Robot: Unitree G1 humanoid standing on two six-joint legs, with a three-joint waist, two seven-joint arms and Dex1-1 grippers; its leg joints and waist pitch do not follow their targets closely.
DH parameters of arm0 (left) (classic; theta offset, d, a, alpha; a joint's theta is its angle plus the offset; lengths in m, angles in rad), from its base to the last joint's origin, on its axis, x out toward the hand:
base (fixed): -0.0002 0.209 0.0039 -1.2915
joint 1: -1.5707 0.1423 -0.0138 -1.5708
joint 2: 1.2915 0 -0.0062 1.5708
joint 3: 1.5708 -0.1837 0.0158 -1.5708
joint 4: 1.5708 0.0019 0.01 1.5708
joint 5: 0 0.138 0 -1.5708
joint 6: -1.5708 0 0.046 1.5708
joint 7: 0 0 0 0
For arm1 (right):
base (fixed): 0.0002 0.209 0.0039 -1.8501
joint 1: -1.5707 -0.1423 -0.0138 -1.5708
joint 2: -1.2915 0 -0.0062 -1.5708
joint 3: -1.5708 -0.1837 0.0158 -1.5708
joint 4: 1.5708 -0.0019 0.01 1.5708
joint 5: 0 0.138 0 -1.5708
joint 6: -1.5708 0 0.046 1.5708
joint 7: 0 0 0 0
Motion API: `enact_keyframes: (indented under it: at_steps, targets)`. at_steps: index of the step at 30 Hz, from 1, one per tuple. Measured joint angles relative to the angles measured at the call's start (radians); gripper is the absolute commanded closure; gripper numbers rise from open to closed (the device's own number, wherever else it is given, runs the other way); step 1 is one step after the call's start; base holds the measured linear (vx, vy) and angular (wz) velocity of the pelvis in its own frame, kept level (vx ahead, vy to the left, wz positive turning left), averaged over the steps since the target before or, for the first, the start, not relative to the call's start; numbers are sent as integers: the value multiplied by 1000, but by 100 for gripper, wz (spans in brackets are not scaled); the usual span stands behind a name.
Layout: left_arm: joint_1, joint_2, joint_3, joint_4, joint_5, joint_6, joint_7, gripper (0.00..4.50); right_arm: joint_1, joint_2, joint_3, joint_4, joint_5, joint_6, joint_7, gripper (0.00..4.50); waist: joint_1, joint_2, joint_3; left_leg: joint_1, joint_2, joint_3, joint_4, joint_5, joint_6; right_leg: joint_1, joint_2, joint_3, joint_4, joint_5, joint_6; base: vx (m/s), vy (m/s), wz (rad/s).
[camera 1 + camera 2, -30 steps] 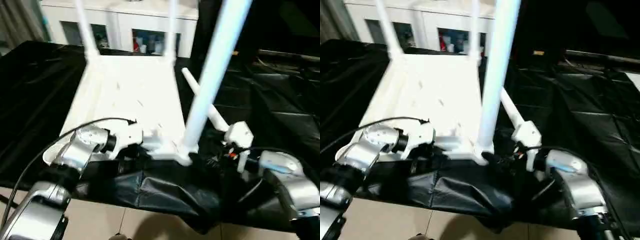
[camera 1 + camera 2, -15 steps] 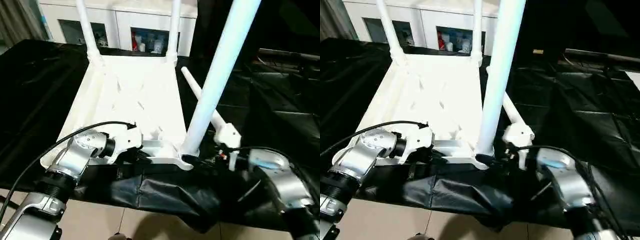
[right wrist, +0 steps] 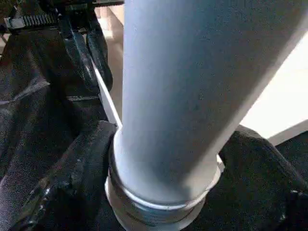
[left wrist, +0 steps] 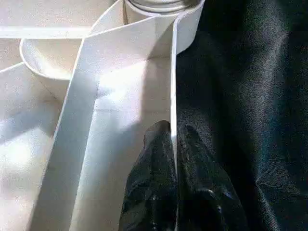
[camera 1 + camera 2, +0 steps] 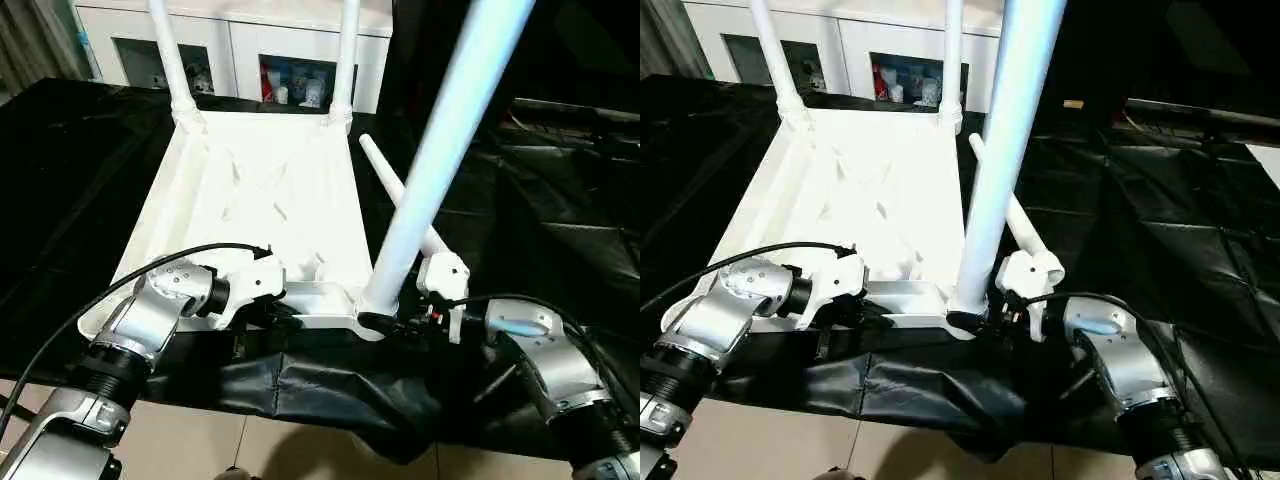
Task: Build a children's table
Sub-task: Rotate leg to tighten
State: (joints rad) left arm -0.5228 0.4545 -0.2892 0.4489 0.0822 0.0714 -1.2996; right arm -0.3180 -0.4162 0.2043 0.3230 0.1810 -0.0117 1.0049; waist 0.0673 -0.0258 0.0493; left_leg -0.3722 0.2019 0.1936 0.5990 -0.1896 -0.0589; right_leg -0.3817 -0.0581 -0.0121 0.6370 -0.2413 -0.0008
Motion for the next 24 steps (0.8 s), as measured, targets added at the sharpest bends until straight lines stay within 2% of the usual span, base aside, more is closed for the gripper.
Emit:
enact_keyframes:
  at_steps: [7, 13, 16, 19, 24]
  targets:
    - [3, 7, 0, -8, 0, 14, 1, 450, -1, 4, 2, 16, 0, -24, 9, 176, -5, -2, -1, 0, 0, 0, 0, 0, 0, 0, 0, 0, 0, 0, 0, 0, 0, 0]
    - [8, 3, 5, -7, -2, 28, 17, 450, -5, 42, -4, 57, 1, -27, -23, 183, -10, -7, -5, 2, 0, 0, 0, 0, 0, 1, 0, 0, 1, 0, 0, 0, 0, 0]
    - [-7, -34, 16, 34, 13, 42, 99, 450, -40, 108, -35, 137, -18, -21, -144, 184, -27, -9, -8, 6, 0, 1, 2, -1, -4, 3, -2, 0, 4, 2, -1, 0, 0, 0]
    - [-41, -95, 20, 95, 31, 64, 202, 450, -85, 166, -71, 230, -35, -18, -289, 184, -36, -9, -10, 9, 0, 1, 1, -1, -5, 3, -2, 0, 4, 4, -1, -35, -1, -2]
    - [-104, -199, 22, 186, 68, 124, 381, 450, -182, 274, -121, 388, -66, -17, -560, 184, -38, -9, -11, 13, 0, 1, 1, -1, -5, 3, -2, 0, 4, 3, 3, -11, 0, -1]
